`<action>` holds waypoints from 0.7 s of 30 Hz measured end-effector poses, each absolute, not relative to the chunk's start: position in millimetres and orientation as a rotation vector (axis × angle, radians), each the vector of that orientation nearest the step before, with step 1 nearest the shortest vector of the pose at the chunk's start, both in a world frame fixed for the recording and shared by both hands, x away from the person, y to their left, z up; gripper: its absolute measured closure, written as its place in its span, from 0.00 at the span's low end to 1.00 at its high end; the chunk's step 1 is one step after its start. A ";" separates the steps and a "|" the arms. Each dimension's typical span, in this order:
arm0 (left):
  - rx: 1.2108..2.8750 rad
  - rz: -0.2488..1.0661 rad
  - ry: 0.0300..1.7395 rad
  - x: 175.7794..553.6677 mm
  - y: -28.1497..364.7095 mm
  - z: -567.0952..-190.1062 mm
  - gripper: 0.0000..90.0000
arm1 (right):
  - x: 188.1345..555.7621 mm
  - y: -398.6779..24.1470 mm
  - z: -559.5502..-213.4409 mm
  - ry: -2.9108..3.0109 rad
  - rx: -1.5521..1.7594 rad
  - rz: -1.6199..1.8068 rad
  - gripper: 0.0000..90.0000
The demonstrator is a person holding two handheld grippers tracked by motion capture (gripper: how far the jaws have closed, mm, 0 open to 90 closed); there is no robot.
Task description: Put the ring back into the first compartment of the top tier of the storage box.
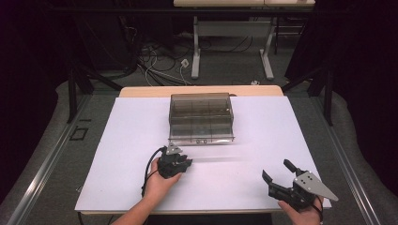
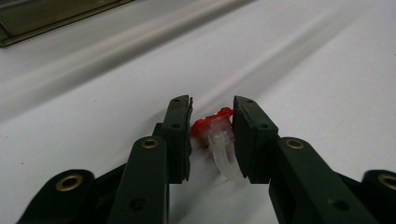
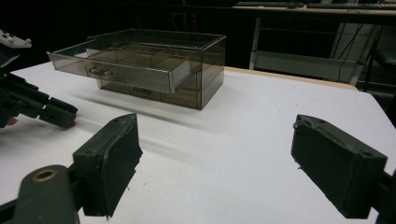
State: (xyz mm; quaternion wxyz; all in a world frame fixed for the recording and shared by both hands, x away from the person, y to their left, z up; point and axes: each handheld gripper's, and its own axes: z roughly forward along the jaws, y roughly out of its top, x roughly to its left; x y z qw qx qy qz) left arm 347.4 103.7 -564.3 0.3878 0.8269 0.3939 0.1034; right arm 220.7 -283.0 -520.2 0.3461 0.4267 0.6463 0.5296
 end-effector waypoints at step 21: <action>2.079 0.258 0.996 347.4 105.2 -559.7 0.75 | 220.7 -283.8 -520.1 1.677 1.110 1.375 0.16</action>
